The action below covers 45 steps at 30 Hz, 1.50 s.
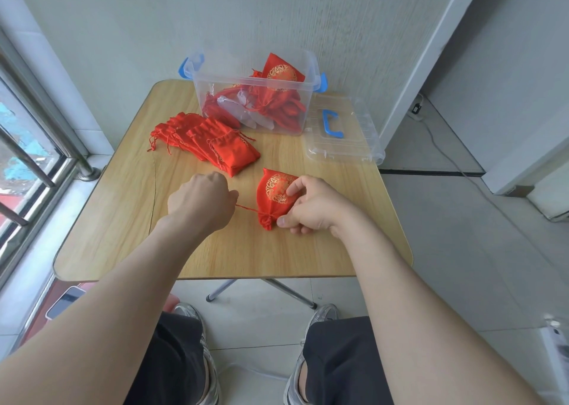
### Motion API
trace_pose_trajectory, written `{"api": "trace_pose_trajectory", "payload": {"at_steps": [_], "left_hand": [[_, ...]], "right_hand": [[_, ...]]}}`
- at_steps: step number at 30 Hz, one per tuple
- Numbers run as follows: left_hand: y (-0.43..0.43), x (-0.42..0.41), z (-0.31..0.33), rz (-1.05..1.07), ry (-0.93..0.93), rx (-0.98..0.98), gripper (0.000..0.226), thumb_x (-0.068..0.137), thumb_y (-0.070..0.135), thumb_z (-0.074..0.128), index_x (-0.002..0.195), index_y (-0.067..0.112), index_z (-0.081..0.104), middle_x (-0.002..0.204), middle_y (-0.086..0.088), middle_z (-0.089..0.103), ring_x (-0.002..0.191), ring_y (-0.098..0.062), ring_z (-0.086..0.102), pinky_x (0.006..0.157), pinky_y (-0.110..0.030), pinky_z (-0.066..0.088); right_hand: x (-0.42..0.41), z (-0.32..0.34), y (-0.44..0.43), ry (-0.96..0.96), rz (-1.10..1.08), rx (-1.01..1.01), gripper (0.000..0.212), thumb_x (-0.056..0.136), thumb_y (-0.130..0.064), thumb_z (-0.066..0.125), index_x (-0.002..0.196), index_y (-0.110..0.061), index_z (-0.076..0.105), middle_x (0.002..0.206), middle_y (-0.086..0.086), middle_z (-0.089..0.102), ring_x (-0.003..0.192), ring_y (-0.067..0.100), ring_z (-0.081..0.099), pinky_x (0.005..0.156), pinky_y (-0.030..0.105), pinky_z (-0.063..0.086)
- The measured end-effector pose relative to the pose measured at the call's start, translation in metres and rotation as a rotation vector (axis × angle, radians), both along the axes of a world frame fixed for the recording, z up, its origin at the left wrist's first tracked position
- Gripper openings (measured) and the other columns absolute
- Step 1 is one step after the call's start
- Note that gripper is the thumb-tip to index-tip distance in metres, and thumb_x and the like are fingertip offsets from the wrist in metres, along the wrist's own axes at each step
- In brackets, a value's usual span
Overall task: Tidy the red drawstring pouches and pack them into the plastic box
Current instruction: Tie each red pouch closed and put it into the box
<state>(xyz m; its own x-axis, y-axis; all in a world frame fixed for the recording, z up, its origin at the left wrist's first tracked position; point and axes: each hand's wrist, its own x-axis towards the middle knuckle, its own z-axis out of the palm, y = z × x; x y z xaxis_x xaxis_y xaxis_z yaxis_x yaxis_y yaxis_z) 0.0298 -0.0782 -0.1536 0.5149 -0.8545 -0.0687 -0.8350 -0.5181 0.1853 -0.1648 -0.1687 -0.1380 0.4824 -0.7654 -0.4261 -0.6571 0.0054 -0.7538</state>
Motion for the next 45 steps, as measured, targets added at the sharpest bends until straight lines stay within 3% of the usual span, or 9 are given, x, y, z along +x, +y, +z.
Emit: {"api": "trace_pose_trajectory", "payload": {"at_steps": [4,7,10,12,19,30,35,38,45], "left_hand": [[0.001,-0.001,0.001,-0.100,0.033,-0.198,0.025,0.106,0.039,0.059,0.105,0.015,0.065,0.103,-0.006,0.062,0.088,-0.032,0.064,0.071,-0.044,0.056],[0.004,-0.004,0.012,-0.323,0.188,-0.441,0.020,0.098,0.039,0.069,0.090,0.020,0.069,0.088,0.003,0.063,0.079,-0.016,0.061,0.072,-0.034,0.048],[0.011,-0.012,0.023,-0.494,0.304,-0.305,0.022,0.083,0.049,0.084,0.079,0.030,0.074,0.075,0.014,0.066,0.075,0.002,0.061,0.066,-0.013,0.042],[0.013,-0.016,0.022,-0.525,0.315,-0.203,0.025,0.078,0.052,0.089,0.087,0.033,0.076,0.079,0.016,0.068,0.074,0.005,0.063,0.071,-0.016,0.049],[0.008,-0.022,0.015,-0.494,0.292,-0.185,0.009,0.084,0.037,0.085,0.082,0.035,0.076,0.074,0.021,0.070,0.073,0.002,0.068,0.074,-0.038,0.062],[0.013,-0.021,0.016,-0.408,0.260,-0.059,0.014,0.098,0.030,0.058,0.098,0.016,0.062,0.094,0.000,0.068,0.090,-0.024,0.064,0.081,-0.041,0.055],[0.011,-0.028,0.017,-0.285,0.371,-0.031,0.011,0.104,0.019,0.045,0.110,0.013,0.051,0.083,-0.003,0.067,0.077,-0.016,0.062,0.058,-0.026,0.043],[0.009,-0.031,0.018,-0.242,0.480,0.012,0.013,0.104,0.011,0.040,0.115,0.010,0.047,0.079,-0.002,0.069,0.073,-0.012,0.064,0.053,-0.021,0.041],[0.007,-0.024,0.016,-0.156,0.592,-0.058,0.018,0.106,0.014,0.038,0.119,0.007,0.049,0.097,-0.010,0.062,0.078,-0.025,0.061,0.060,-0.034,0.048]], "right_hand": [[-0.001,-0.001,0.002,-0.015,0.070,-0.047,0.069,0.083,0.005,0.083,0.134,-0.028,0.052,0.085,0.011,0.071,0.068,0.020,0.071,0.071,0.041,0.064],[-0.001,-0.001,0.002,-0.026,0.086,-0.061,0.077,0.084,0.004,0.082,0.143,-0.036,0.051,0.084,0.007,0.070,0.067,0.019,0.071,0.070,0.039,0.064],[-0.002,-0.001,0.003,-0.024,0.104,-0.071,0.074,0.085,0.001,0.083,0.145,-0.032,0.054,0.081,0.009,0.073,0.064,0.017,0.070,0.067,0.036,0.062],[-0.002,-0.001,0.003,-0.017,0.112,-0.076,0.073,0.085,0.000,0.083,0.146,-0.029,0.055,0.081,0.010,0.074,0.063,0.016,0.069,0.066,0.035,0.060],[-0.002,-0.004,0.002,-0.010,0.128,-0.092,0.073,0.084,-0.001,0.085,0.146,-0.027,0.057,0.079,0.010,0.078,0.068,0.021,0.070,0.075,0.045,0.064],[-0.005,0.001,0.001,-0.089,0.198,-0.268,0.037,0.082,-0.005,0.085,0.107,-0.026,0.066,0.078,-0.002,0.077,0.062,0.002,0.064,0.074,0.031,0.058],[0.000,-0.002,0.005,-0.034,0.186,-0.389,0.019,0.079,-0.014,0.080,0.087,-0.031,0.079,0.075,-0.009,0.075,0.065,-0.001,0.066,0.067,0.014,0.050],[0.003,-0.001,0.007,0.001,0.184,-0.426,0.015,0.080,-0.020,0.080,0.077,-0.034,0.078,0.078,-0.008,0.075,0.075,0.003,0.070,0.070,0.014,0.052],[0.002,-0.001,0.008,0.037,0.205,-0.429,0.004,0.083,-0.024,0.079,0.082,-0.027,0.080,0.079,-0.008,0.074,0.077,0.005,0.069,0.070,0.019,0.055]]}}
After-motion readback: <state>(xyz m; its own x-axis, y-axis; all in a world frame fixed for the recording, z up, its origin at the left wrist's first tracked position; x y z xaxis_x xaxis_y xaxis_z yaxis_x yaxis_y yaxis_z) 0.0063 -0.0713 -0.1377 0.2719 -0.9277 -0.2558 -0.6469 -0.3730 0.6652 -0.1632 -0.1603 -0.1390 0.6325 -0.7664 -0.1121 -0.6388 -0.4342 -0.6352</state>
